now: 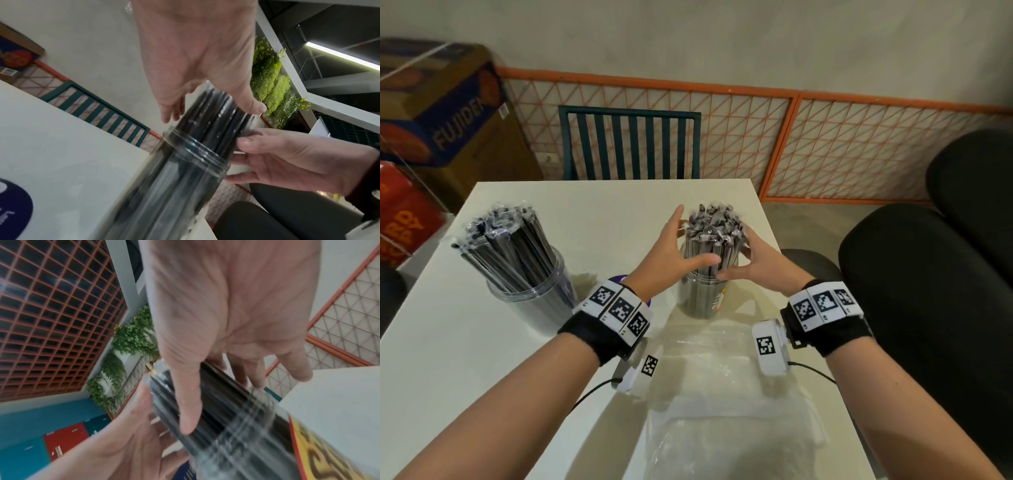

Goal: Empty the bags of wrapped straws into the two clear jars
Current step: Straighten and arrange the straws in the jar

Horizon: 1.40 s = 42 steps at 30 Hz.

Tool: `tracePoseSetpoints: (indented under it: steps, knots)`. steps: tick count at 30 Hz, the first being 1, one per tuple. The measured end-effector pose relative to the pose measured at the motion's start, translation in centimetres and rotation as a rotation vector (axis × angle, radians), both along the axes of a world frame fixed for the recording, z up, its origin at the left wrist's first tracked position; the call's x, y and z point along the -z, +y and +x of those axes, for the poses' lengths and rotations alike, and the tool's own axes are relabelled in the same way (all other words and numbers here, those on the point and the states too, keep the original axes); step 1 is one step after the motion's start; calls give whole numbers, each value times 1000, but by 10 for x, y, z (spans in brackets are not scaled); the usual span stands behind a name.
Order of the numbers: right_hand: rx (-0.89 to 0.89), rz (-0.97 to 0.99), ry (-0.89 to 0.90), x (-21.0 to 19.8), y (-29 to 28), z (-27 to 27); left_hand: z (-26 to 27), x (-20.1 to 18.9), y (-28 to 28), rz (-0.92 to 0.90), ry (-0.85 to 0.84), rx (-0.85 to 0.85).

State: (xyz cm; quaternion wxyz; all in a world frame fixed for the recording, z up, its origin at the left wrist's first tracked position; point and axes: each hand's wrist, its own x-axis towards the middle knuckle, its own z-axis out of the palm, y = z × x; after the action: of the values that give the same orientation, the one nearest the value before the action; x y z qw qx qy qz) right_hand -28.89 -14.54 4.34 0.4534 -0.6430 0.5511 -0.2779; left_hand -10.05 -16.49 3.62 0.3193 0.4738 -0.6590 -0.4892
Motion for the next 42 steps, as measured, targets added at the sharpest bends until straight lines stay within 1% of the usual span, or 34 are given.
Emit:
tracePoseSetpoints:
  steps: [2,4,6,8,9,11,13,14,15,18,20,22,25,28,29,31,33,34,37,40,42]
  knots:
    - [80,-63,62,6,2,9,-10,-1,5,-37,5,22]
    - [170,-140,118,3,0,13,-14,-7,4,-119,-24,-21]
    - [223,-192,136,-10,-2,11,-13,-16,1,-190,-59,-71]
    - [233,-221,111,-24,-4,6,-7,-20,-5,-208,-50,-75]
    - [214,-214,86,-27,-4,2,-4,-21,-7,-193,-42,-54]
    - [140,-103,93,-24,-5,-5,4,-19,-9,-137,-52,-2]
    - [87,23,203,-14,-3,-9,11,-12,-13,-58,-71,36]
    - [85,33,244,-7,-1,-8,15,-8,-15,-22,-80,56]
    - [91,10,238,-1,1,-5,16,-6,-16,6,-90,82]
    - [137,-52,149,10,6,16,11,-3,-18,39,-82,152]
    - [189,-55,174,18,7,29,2,-6,-16,16,-85,138]
    - [242,-91,193,16,5,33,-4,-10,-17,-45,-127,72]
    - [229,-157,166,-8,1,26,-3,-27,-17,-134,-126,7]
    - [165,-190,154,-34,-1,14,3,-42,-15,-150,-111,59]
    - [161,-183,148,-36,-2,10,5,-43,-15,-133,-123,96]
    - [166,-88,89,-33,1,1,10,-40,-13,-70,-156,144]
    - [166,16,65,-22,7,-1,15,-31,-14,-7,-185,144]
    - [162,29,83,-15,10,1,16,-27,-14,11,-193,146]
    - [211,-9,114,1,15,17,11,-21,-17,50,-162,186]
    - [294,-63,68,12,14,38,0,-21,-19,92,-63,215]
    - [340,-94,57,15,10,47,-8,-21,-19,106,-39,217]
